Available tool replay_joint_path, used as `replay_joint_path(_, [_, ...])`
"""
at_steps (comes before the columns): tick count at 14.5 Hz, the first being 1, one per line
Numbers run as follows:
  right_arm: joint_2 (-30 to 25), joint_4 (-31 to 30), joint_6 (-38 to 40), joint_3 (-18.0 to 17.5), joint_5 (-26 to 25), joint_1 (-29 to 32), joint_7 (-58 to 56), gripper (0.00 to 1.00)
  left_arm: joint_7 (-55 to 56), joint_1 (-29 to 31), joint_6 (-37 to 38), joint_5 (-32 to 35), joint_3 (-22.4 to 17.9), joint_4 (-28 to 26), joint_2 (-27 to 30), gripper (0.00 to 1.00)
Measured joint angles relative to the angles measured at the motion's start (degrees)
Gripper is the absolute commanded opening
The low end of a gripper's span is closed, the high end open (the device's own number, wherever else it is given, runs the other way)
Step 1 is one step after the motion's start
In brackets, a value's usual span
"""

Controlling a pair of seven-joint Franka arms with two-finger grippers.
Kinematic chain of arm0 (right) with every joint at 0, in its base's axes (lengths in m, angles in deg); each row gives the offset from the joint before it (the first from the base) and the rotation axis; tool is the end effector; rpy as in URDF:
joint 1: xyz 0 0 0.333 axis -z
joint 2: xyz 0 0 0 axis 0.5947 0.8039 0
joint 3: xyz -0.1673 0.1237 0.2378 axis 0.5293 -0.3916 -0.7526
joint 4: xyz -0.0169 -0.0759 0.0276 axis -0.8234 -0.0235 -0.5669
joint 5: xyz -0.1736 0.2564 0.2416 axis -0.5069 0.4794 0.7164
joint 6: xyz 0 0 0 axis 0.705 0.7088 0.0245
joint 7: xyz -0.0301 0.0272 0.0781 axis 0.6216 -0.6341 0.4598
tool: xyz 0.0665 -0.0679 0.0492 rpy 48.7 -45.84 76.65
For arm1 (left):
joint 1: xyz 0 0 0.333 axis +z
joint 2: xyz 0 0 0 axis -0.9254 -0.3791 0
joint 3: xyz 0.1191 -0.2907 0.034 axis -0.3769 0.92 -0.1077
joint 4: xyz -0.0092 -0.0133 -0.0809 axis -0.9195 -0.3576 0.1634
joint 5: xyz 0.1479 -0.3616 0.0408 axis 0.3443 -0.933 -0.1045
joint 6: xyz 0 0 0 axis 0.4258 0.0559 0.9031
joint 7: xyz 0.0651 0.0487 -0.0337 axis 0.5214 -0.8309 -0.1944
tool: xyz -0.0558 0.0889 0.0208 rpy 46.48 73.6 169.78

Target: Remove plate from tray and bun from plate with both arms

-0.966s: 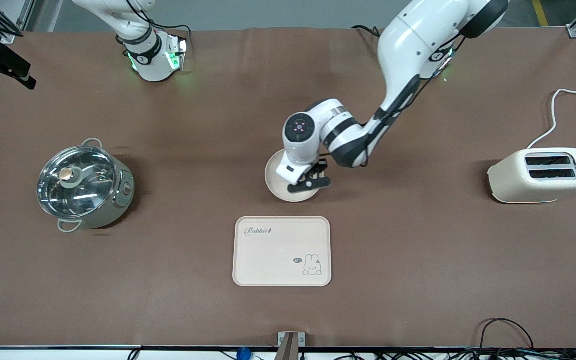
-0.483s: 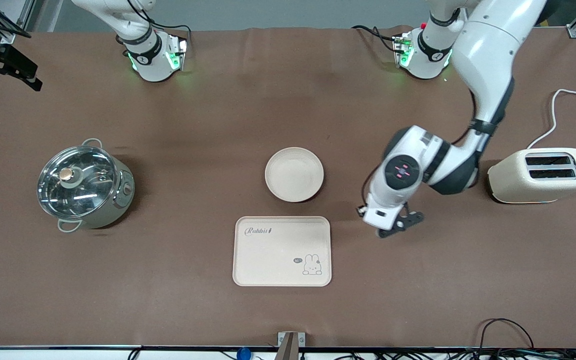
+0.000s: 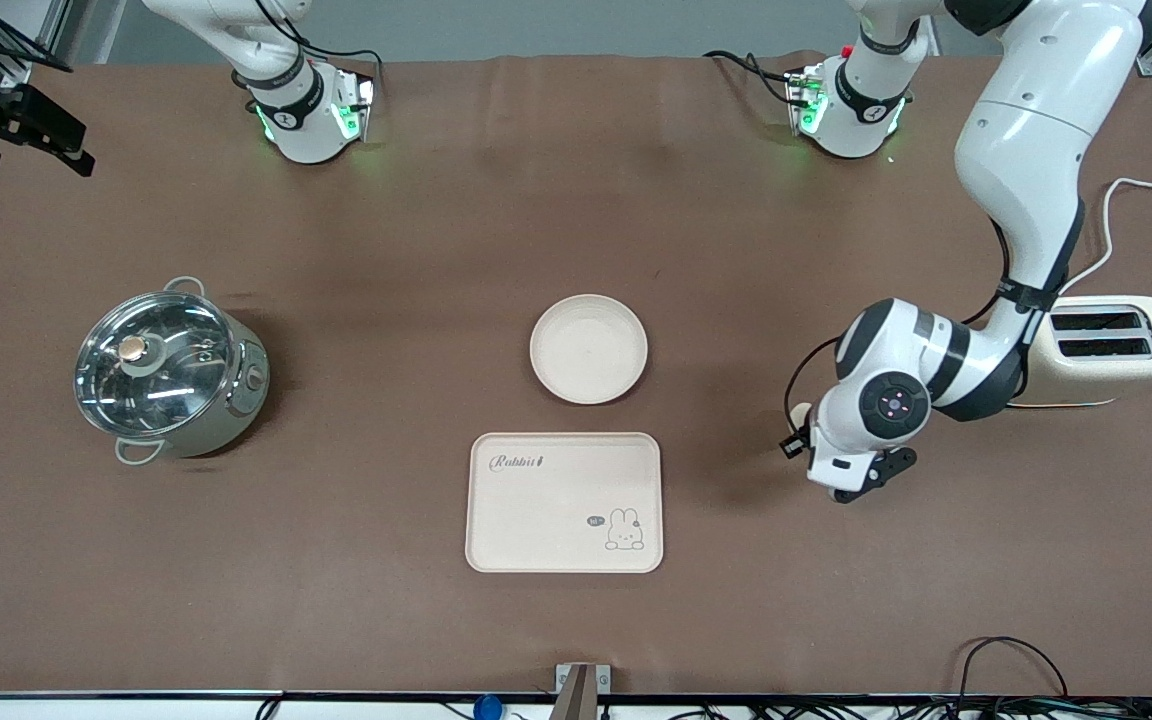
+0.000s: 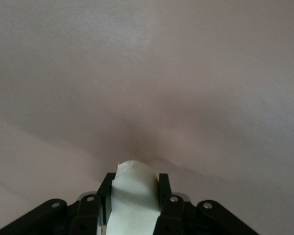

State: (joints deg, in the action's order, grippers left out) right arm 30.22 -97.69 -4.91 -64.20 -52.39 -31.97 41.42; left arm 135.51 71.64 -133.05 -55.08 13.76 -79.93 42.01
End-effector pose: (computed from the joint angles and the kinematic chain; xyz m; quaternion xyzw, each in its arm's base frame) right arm 0.4700 0.0067 0.6876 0.9991 -0.0314 -0.0268 0.0093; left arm 0.6495 -0.1767 0.2107 -0.9632 -0.2553 0.0651 0.0539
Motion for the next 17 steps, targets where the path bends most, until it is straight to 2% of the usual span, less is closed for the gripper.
replay_joint_path(2, [0.0, 0.1, -0.1, 0.3, 0.0, 0.0, 0.0, 1.0, 0.0, 0.8, 0.0, 0.0, -0.1, 0.0, -0.7, 0.48])
replay_joint_path(3, [-0.1, 0.1, -0.2, 0.3, 0.0, 0.0, 0.0, 1.0, 0.0, 1.1, 0.0, 0.0, -0.1, 0.0, -0.9, 0.62])
replay_joint_path(4, [-0.1, 0.2, -0.3, 0.3, 0.0, 0.0, 0.0, 1.0, 0.0, 1.2, 0.0, 0.0, -0.1, 0.0, -1.1, 0.99])
replay_joint_path(11, [-0.1, 0.2, -0.7, 0.0, 0.0, -0.2, 0.0, 1.0, 1.4, 1.9, 0.0, -0.1, 0.4, 1.4, 0.4, 1.0])
replay_joint_path(13, [-0.1, 0.1, -1.0, -0.1, 0.0, -0.7, 0.0, 1.0, 1.2, 2.0, 1.1, -0.1, 1.7, 2.5, 4.6, 1.0])
replay_joint_path(17, [-0.1, 0.1, -2.5, -0.2, 0.7, -2.2, 0.0, 1.0, -1.4, 2.0, 9.0, -0.5, 4.8, 4.5, 16.9, 1.0])
